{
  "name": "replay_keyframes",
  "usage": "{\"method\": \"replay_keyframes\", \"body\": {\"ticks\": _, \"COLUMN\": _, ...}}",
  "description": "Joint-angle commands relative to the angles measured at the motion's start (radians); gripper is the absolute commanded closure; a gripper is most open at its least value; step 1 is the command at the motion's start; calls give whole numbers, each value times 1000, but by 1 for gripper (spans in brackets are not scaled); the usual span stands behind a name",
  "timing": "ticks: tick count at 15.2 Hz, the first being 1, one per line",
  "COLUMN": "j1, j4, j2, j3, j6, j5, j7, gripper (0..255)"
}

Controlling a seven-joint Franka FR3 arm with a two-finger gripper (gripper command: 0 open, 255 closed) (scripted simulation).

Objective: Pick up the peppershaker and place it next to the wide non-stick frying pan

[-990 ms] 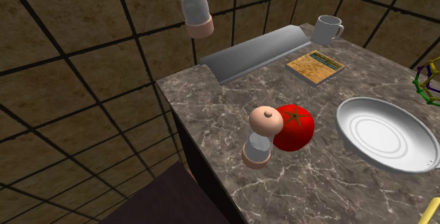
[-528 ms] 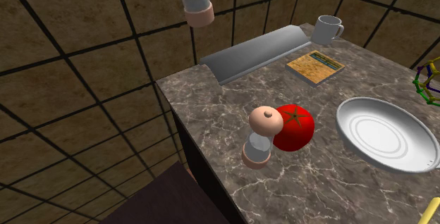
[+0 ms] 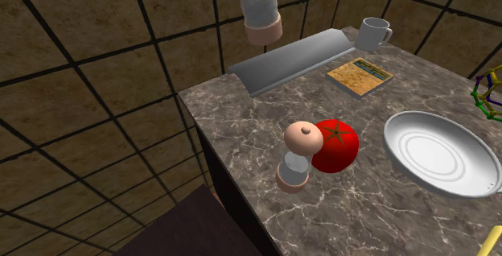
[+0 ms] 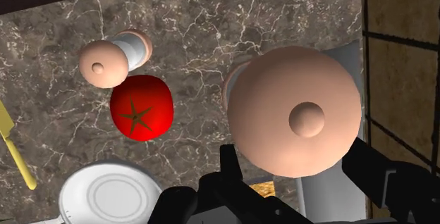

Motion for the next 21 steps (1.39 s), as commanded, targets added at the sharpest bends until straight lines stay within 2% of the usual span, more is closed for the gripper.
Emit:
{"method": "replay_keyframes", "body": {"ticks": 1, "j1": -26, "j4": -62, "j2": -54, "j3": -37, "j6": 22, "j5": 29, "j7": -64, "gripper": 255}}
{"method": "replay_keyframes", "body": {"ticks": 6, "j1": -74, "j4": -166, "j2": -153, "j3": -135, "j6": 43, "j5": 69, "j7": -212, "gripper": 255}}
{"method": "replay_keyframes", "body": {"ticks": 11, "j1": -114, "j4": -236, "j2": -216, "j3": -228, "j6": 57, "j5": 80, "j7": -349, "gripper": 255}}
{"method": "replay_keyframes", "body": {"ticks": 21, "j1": -196, "j4": -288, "j2": -251, "j3": -402, "j6": 79, "j5": 58, "j7": -602, "gripper": 255}}
